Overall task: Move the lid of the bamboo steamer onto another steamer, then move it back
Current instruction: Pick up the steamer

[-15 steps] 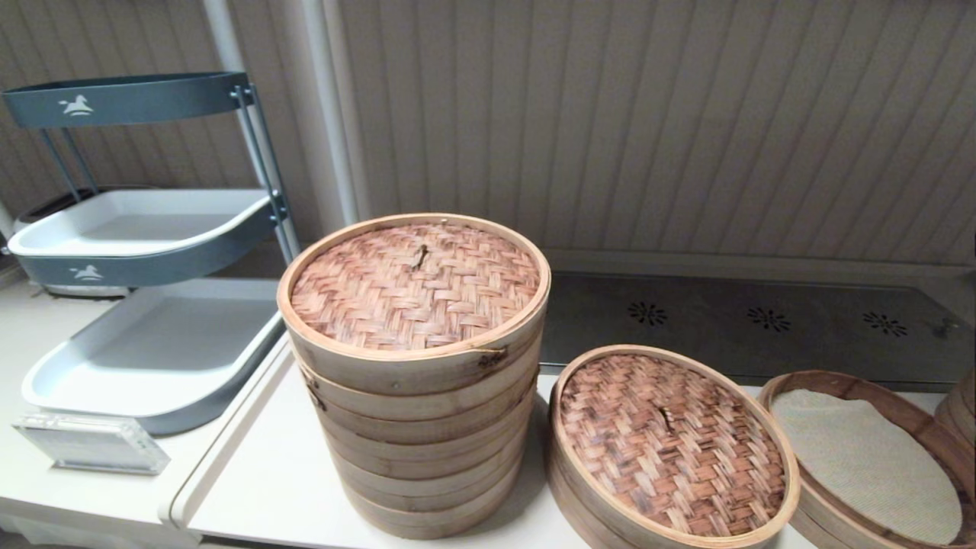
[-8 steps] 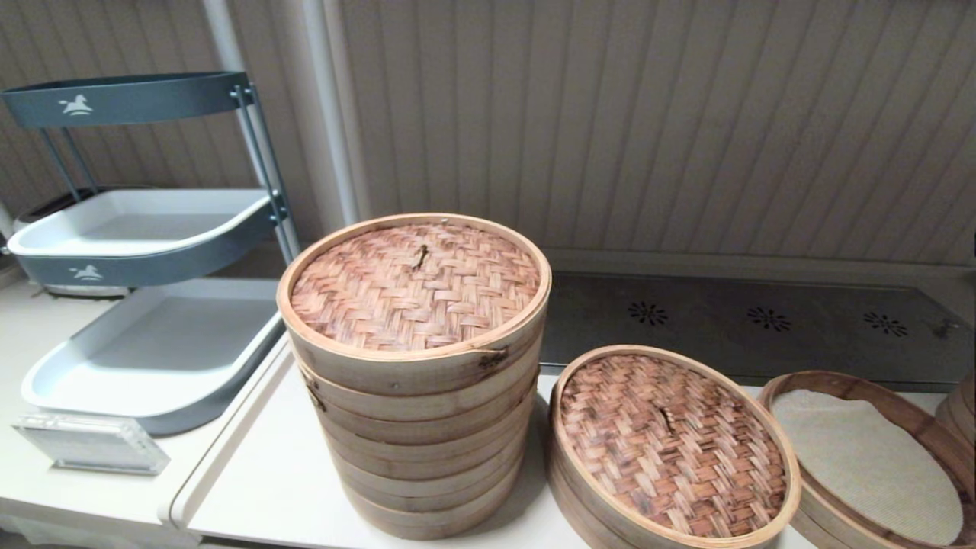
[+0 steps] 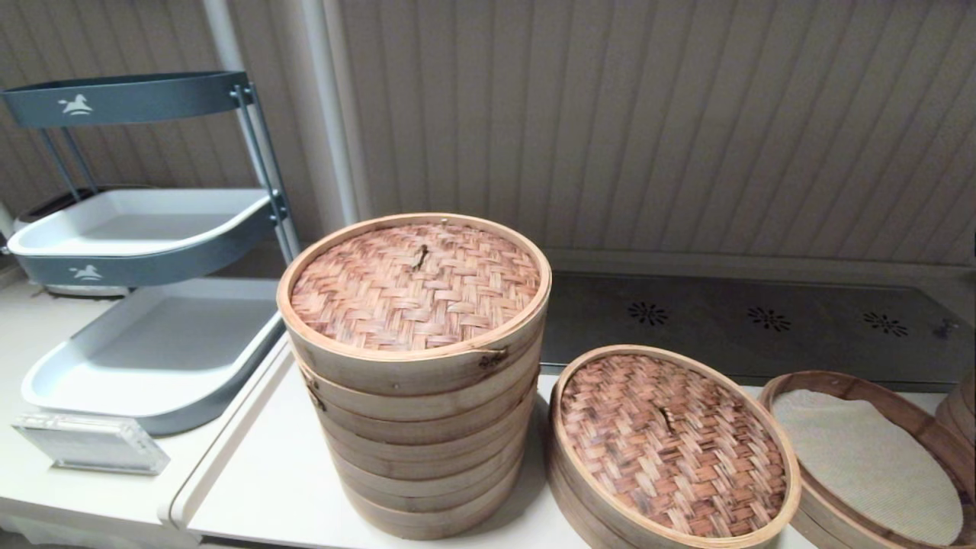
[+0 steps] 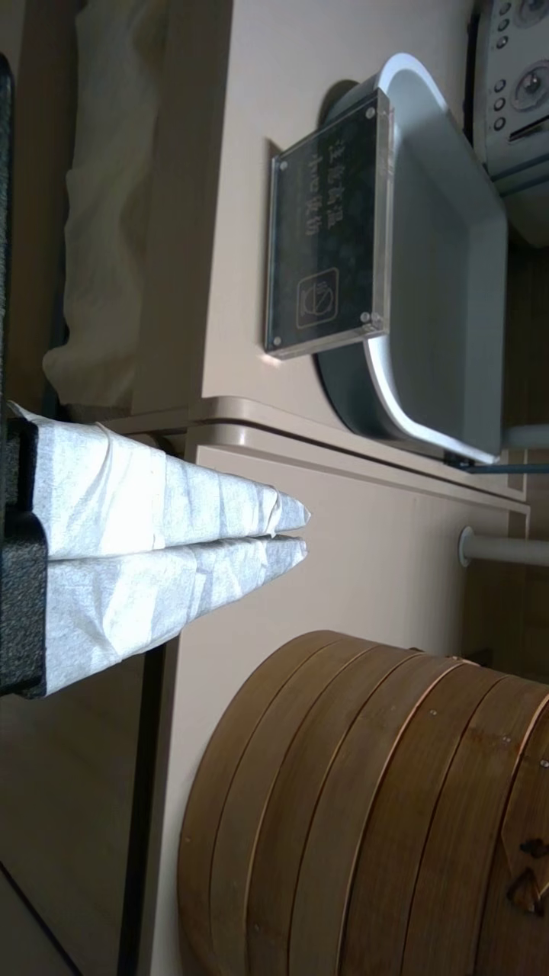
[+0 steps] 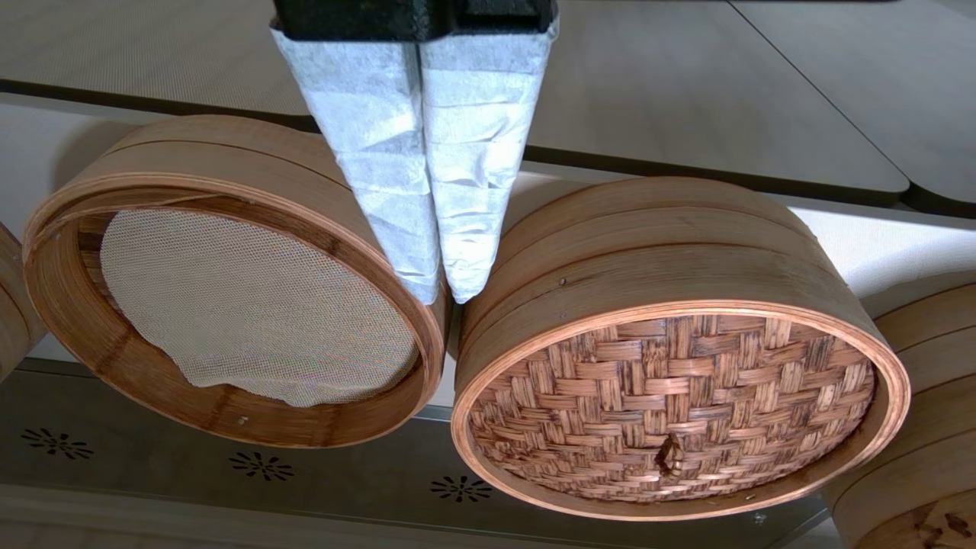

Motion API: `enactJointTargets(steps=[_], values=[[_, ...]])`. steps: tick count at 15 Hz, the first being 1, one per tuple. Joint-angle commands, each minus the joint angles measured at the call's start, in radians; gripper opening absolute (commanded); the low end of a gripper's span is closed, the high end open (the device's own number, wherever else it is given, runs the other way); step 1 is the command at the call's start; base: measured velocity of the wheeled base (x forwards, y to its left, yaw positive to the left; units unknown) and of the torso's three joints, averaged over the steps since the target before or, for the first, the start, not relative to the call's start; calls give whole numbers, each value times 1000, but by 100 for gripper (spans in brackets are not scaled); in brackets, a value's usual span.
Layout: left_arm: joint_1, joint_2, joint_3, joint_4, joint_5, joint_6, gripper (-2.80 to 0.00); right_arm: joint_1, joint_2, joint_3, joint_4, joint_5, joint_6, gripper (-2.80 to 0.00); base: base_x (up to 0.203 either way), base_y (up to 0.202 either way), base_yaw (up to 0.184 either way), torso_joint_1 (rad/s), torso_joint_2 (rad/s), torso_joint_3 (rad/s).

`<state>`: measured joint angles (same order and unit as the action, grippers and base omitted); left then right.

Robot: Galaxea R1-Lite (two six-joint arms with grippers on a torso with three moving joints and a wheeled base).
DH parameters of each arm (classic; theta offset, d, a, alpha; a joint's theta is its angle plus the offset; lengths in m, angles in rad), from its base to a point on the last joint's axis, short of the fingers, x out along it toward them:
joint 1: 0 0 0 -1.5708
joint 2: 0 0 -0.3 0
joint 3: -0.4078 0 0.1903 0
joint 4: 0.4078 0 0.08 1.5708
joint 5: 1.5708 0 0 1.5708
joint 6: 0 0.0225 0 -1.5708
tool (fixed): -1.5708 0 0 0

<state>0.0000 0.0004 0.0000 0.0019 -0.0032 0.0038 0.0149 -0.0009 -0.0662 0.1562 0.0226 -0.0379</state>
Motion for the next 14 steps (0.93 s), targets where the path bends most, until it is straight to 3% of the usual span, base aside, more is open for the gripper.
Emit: enactJointTargets(steps=[1,11,14], values=[[0,1,3,1,0,1,-280,0,1,0,3,0,0,-280,0,0,0,0,0,0],[0,1,3,0,0,-1,-280,0,1,-1,3,0,0,-280,0,0,0,0,0,0],[0,1,3,1,0,1,-280,-1,66,-74,35,7,-3,-280,0,0,0,0,0,0]])
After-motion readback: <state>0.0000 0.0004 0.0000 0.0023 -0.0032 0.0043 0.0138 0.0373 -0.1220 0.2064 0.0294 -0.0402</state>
